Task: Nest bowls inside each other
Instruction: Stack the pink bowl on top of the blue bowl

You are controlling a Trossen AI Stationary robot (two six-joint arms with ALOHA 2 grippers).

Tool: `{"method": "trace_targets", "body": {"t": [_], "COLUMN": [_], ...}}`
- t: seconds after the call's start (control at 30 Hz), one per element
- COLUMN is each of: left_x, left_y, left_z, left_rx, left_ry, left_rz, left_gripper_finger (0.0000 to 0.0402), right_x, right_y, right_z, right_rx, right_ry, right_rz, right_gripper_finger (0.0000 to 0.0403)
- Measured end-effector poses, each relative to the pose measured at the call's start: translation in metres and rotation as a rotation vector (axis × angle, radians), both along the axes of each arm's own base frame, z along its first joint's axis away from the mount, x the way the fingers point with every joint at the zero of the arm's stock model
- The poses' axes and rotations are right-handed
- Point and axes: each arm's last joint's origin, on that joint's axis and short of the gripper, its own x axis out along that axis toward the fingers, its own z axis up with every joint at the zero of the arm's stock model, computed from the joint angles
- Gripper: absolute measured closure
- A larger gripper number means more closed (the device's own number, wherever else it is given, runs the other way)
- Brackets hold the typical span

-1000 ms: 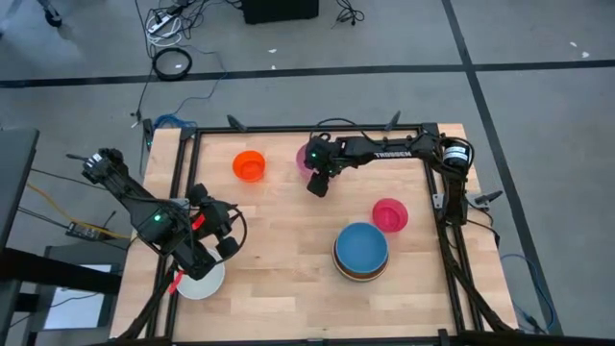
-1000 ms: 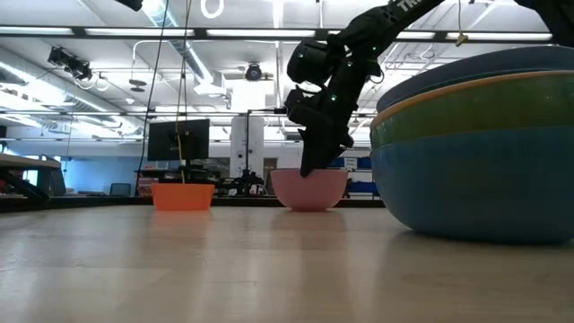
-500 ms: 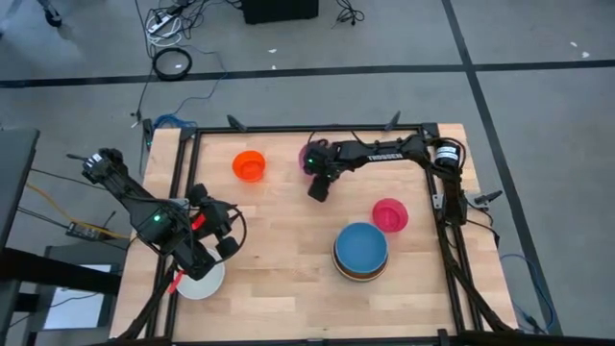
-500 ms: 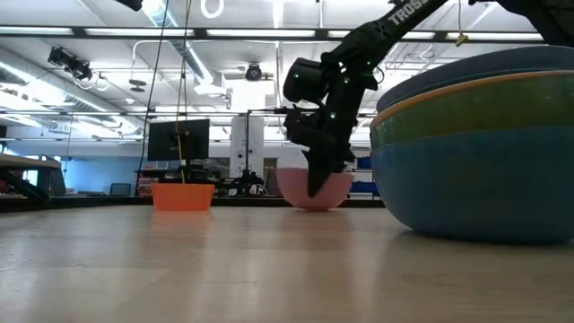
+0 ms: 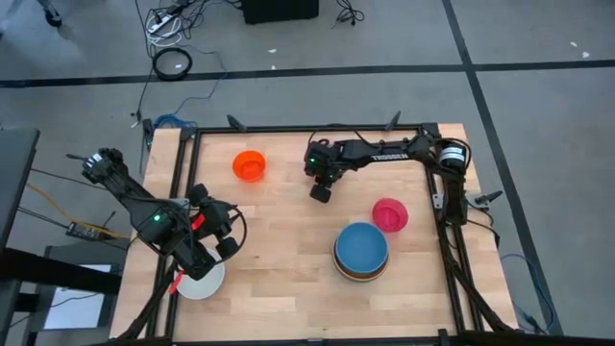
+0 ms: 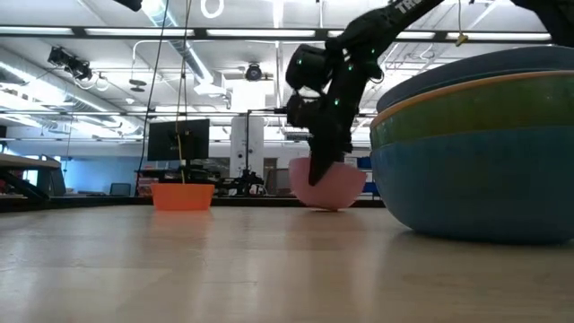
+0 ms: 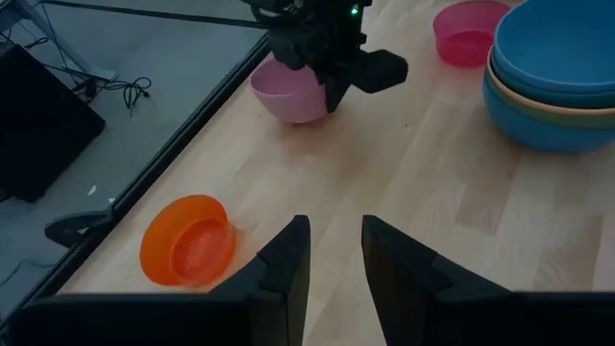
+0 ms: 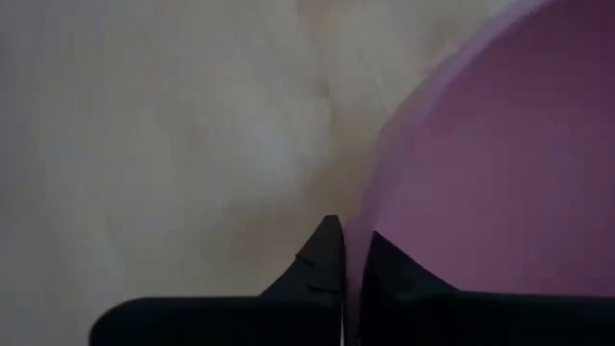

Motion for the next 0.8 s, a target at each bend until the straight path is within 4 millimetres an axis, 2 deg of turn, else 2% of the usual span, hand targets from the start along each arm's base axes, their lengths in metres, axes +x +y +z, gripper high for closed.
{"method": "trace_targets", "body": {"t": [0.1,0.27,0.5,0.63,0.8], "left_x": [0.0,0.0,0.0,0.0,0.0], "left_y": [0.0,0.0,0.0,0.0,0.0], "left_z": [0.0,0.0,0.0,0.0,0.0], "left_rx": [0.0,0.0,0.0,-0.001,-0.001], "left_ry": [0.001,0.0,0.0,-0.002,-0.001], "left_rz": [0.0,0.0,0.0,0.0,0.0], "left_gripper_finger": [0.0296,0.0296,0.0296,0.0296,0.0296], "right_x": [-0.004,-0.018,-0.057,-0.08,-0.094], "right_y": [0.011,0.037,0.091,0.125,0.167], "right_z": [0.017,0.065,0.133,0.153,0.153], "right_rx": [-0.001,-0.027,-0.021,0.036,0.076], "right_ry": [-0.031,-0.134,-0.283,-0.31,-0.269], "right_rz": [0.025,0.066,0.129,0.155,0.189], "right_gripper_finger": [0.0402,0.0403,0.0403,0.0403,0.0403]}}
